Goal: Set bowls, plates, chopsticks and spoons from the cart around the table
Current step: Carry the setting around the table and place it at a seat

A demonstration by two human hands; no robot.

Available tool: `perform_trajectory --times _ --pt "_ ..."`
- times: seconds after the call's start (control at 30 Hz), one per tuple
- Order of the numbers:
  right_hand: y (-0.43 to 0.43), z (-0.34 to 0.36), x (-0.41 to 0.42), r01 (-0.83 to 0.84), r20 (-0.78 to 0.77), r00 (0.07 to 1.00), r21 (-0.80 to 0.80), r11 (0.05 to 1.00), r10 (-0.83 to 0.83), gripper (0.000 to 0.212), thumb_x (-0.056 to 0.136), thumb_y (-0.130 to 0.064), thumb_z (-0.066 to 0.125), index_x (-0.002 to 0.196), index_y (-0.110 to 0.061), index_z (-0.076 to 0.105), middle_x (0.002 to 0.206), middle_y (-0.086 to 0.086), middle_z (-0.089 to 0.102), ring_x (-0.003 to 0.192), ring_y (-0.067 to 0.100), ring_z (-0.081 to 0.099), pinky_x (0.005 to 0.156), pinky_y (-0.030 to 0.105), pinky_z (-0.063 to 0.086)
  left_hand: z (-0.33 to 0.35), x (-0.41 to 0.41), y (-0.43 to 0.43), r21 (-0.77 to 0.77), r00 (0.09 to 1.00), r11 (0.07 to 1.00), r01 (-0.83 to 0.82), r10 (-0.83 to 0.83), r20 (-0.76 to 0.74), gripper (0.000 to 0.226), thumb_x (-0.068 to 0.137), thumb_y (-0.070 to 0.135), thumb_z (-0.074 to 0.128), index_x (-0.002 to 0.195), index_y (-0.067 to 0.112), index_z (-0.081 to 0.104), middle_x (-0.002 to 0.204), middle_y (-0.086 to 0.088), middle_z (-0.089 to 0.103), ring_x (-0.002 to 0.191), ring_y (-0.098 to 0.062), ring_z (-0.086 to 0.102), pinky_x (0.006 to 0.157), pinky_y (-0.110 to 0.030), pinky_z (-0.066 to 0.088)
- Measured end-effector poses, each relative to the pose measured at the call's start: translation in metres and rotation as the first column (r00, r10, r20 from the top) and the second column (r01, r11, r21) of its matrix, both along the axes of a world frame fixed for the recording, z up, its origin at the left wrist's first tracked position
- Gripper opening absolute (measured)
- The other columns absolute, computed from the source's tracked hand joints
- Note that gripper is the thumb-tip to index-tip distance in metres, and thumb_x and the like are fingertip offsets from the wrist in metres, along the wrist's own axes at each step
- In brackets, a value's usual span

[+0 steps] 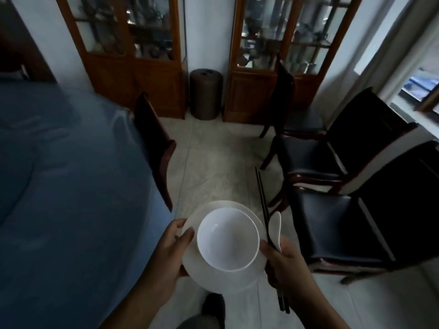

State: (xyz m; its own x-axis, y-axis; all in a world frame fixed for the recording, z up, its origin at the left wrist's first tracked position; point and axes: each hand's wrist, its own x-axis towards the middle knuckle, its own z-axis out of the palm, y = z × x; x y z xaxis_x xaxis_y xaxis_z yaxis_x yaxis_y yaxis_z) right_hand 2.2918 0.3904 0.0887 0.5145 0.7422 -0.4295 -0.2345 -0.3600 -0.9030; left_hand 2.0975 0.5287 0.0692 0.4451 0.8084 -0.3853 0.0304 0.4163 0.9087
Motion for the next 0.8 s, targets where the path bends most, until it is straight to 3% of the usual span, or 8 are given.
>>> perform_trajectory --times 0.07,0.2,0.3,0.43,0.5,0.6,0.8 --pt "0.043 0.011 0.043 -0.014 0.011 1.0 0.021 1.0 0.013 0.016 0.099 -0.012 0.054 0.084 -0.01 0.057 0.049 0.001 0.028 0.039 0.011 0.023 0.039 0.02 0.018 0.01 0.04 0.04 -0.016 0.999 1.0 0.02 -0.02 0.03 0.017 0.098 0.03 0.056 0.109 0.042 0.063 0.103 0.002 0.074 0.087 -0.022 0.074 0.06 -0.038 0.057" --pt "0.126 0.028 0.121 -0.072 0.033 0.997 0.048 0.996 0.07 0.018 0.099 -0.012 0.055 0.081 -0.008 0.059 0.05 0.003 0.031 0.039 0.012 0.026 0.039 0.021 0.021 0.02 0.107 0.114 -0.058 0.997 0.998 0.02 -0.016 0.07 0.03 0.087 0.027 0.07 0.111 0.043 0.063 0.102 0.009 0.074 0.091 -0.02 0.073 0.065 -0.045 0.059" --pt "0.195 0.025 0.177 -0.129 0.044 0.991 0.052 0.99 0.126 0.028 0.098 -0.014 0.057 0.071 -0.014 0.05 0.049 0.002 0.032 0.038 0.012 0.026 0.038 0.021 0.022 0.018 0.148 0.17 -0.09 0.992 0.996 -0.03 0.04 0.117 0.045 0.075 0.025 0.077 0.115 0.041 0.063 0.107 0.004 0.073 0.093 -0.027 0.073 0.058 -0.043 0.058" --pt "0.301 0.012 0.245 -0.295 0.066 0.955 0.064 0.954 0.291 0.021 0.097 -0.013 0.057 0.078 -0.008 0.052 0.05 0.003 0.032 0.039 0.012 0.027 0.038 0.02 0.022 0.002 0.195 0.237 -0.102 0.966 0.975 -0.197 0.211 0.152 0.052 0.071 0.017 0.083 0.114 0.04 0.065 0.116 -0.004 0.07 0.1 -0.037 0.07 0.057 -0.047 0.058" --pt "0.36 0.01 0.273 -0.397 0.086 0.916 0.066 0.915 0.391 0.024 0.098 -0.012 0.056 0.074 -0.012 0.053 0.048 0.001 0.031 0.038 0.012 0.026 0.039 0.019 0.022 -0.004 0.215 0.266 -0.106 0.934 0.947 -0.304 0.318 0.163 0.047 0.079 0.012 0.077 0.115 0.04 0.065 0.122 -0.008 0.066 0.105 -0.044 0.066 0.058 -0.052 0.058" --pt "0.444 0.019 0.299 -0.554 0.13 0.828 0.042 0.831 0.546 0.03 0.098 -0.009 0.056 0.069 -0.015 0.053 0.045 0.001 0.034 0.035 0.013 0.029 0.038 0.02 0.022 -0.001 0.239 0.298 -0.103 0.854 0.874 -0.474 0.485 0.189 0.042 0.087 0.003 0.064 0.114 0.035 0.067 0.123 -0.009 0.068 0.104 -0.039 0.069 0.068 -0.052 0.058" --pt "0.589 0.038 0.292 -0.81 0.109 0.579 -0.031 0.585 0.808 0.015 0.096 -0.019 0.06 0.085 -0.01 0.057 0.053 0.001 0.034 0.042 0.012 0.029 0.04 0.024 0.023 0.015 0.242 0.351 -0.068 0.697 0.729 -0.681 0.674 0.246 0.045 0.079 0.005 0.07 0.12 0.025 0.064 0.124 -0.012 0.068 0.103 -0.038 0.07 0.068 -0.053 0.06"
